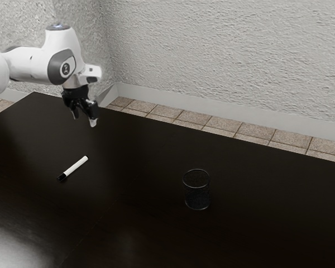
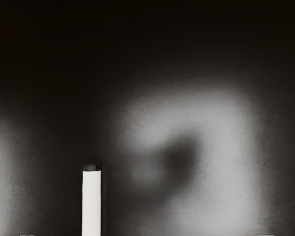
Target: Put the marker into the pen holder.
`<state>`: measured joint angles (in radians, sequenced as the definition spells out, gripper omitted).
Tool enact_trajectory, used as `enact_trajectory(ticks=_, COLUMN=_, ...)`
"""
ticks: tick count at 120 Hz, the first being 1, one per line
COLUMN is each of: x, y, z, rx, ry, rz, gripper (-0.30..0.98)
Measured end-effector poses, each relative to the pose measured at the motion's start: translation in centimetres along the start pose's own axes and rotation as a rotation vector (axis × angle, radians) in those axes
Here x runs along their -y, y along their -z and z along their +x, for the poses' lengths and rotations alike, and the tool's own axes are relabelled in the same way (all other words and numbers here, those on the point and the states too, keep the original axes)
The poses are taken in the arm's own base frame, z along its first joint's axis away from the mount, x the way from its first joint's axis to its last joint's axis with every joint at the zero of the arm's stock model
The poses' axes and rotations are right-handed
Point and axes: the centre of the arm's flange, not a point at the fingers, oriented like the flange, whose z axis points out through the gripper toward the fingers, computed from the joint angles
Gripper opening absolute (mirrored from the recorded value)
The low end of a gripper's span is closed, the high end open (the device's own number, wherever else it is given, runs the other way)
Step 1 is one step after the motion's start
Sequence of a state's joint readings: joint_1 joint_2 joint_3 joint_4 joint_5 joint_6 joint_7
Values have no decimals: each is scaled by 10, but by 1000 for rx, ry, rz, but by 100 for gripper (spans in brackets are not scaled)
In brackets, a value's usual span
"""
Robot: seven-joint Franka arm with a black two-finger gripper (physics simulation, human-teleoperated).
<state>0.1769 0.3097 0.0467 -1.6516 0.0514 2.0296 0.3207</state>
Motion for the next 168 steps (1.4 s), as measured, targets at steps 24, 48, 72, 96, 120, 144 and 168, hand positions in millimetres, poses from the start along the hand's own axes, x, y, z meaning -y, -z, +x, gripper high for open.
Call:
enact_trajectory(ticks=24, x=29, y=-42, z=12, rx=15, ry=95, rz=3, gripper=49)
enact_trajectory(ticks=48, x=48, y=-96, z=6, rx=77, ry=142, rz=-19, gripper=47)
enact_trajectory(ticks=72, x=57, y=-137, z=-3, rx=134, ry=164, rz=-37, gripper=45)
enact_trajectory(ticks=96, x=56, y=-156, z=-17, rx=176, ry=169, rz=-46, gripper=44)
enact_trajectory(ticks=120, x=62, y=-166, z=-18, rx=184, ry=171, rz=-45, gripper=38)
enact_trajectory(ticks=144, x=65, y=-176, z=-7, rx=167, ry=160, rz=-38, gripper=33)
enact_trajectory(ticks=168, x=69, y=-185, z=4, rx=151, ry=154, rz=-31, gripper=31)
